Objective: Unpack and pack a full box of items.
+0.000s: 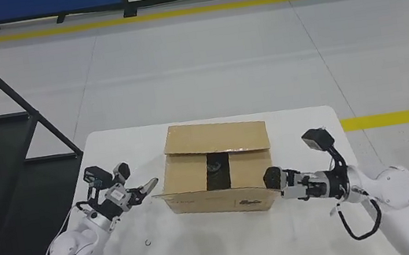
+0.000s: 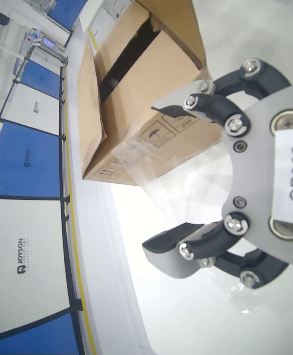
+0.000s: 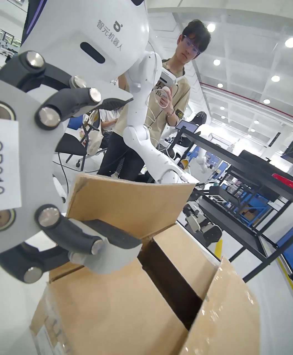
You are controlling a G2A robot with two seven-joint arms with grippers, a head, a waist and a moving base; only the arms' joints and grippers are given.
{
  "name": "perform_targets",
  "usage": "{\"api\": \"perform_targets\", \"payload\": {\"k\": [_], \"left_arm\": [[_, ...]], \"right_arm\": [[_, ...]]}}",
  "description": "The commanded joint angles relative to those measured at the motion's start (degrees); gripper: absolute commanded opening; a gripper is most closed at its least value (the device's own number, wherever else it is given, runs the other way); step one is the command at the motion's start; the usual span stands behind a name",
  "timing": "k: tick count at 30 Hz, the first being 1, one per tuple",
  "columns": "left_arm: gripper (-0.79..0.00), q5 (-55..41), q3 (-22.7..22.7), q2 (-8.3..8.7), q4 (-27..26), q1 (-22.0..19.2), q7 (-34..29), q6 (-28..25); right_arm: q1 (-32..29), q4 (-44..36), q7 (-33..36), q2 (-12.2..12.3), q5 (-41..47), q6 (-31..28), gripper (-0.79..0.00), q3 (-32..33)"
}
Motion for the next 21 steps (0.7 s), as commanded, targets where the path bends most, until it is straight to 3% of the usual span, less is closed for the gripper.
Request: {"api": "perform_targets", "payload": {"k": [1,5,9,15,21], "left_arm": [[0.000,0.2,-0.7,0.34,-1.2,1.1,0.6,-3.5],[0.000,0.0,-3.3,1.43,-2.7,3.1,-0.8,-13.7],[0.000,1.3,-5.3,2.39,-4.5,5.1,-2.4,-20.6],[0.000,3.6,-5.1,3.33,-6.2,6.8,-4.2,-20.2],[0.000,5.1,-2.6,3.02,-4.4,5.4,-3.7,-16.3]], "right_arm": [[-1.0,-1.3,-1.2,1.4,-2.0,-1.2,0.000,-0.9],[-2.5,-2.5,-4.9,4.5,-8.4,-4.9,0.000,-4.3],[-3.0,-1.1,-10.2,7.4,-14.7,-10.2,0.000,-9.0],[-1.0,4.0,-16.2,9.9,-14.0,-16.1,0.000,-14.8],[1.3,6.0,-15.7,10.6,2.8,-15.7,0.000,-17.7]]}}
